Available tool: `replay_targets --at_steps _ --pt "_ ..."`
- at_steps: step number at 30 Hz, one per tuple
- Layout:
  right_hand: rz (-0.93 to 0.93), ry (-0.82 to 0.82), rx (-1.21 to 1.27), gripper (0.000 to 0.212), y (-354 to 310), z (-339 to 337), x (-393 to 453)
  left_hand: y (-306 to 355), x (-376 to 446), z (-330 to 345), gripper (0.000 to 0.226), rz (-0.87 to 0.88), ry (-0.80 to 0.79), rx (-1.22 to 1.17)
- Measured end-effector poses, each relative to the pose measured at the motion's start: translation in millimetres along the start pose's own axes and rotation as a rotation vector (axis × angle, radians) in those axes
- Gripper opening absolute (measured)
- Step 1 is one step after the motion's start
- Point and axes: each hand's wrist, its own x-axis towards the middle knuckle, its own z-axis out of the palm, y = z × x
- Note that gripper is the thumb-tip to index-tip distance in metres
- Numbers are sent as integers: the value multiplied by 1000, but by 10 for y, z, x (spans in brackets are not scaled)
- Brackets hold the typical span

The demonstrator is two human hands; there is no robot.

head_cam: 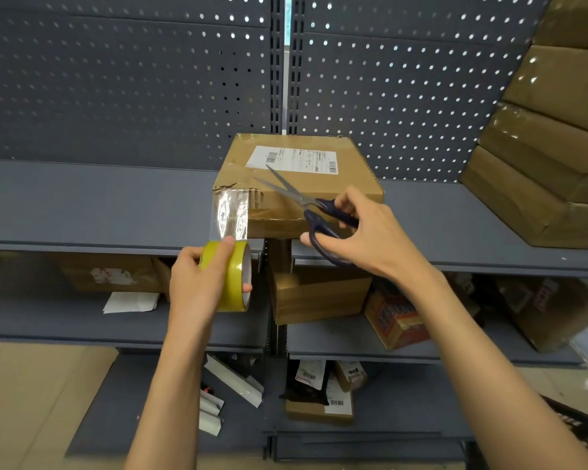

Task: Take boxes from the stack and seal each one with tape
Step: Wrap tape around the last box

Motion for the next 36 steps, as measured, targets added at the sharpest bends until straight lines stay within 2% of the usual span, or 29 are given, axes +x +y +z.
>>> replay_targets --at_steps 7,11,16,22,27,36 --pt "-6 -131 -75 57 65 10 -99 -3 -43 27 37 29 36 -73" --pt "40 -232 -46 55 80 45 -89 -48 -5 9 35 87 22 -17" --pt "44 -254 -3 56 21 129 -29 -30 -12 14 30 105 10 -28" --pt "39 -280 17 54 -4 158 36 -21 -24 -3 38 133 -6 -46" --pt "48 -299 28 50 13 154 48 -28 -1 1 35 129 -46 -46" --pt "40 -345 58 47 -15 201 117 -35 68 -40 33 65 -106 -80"
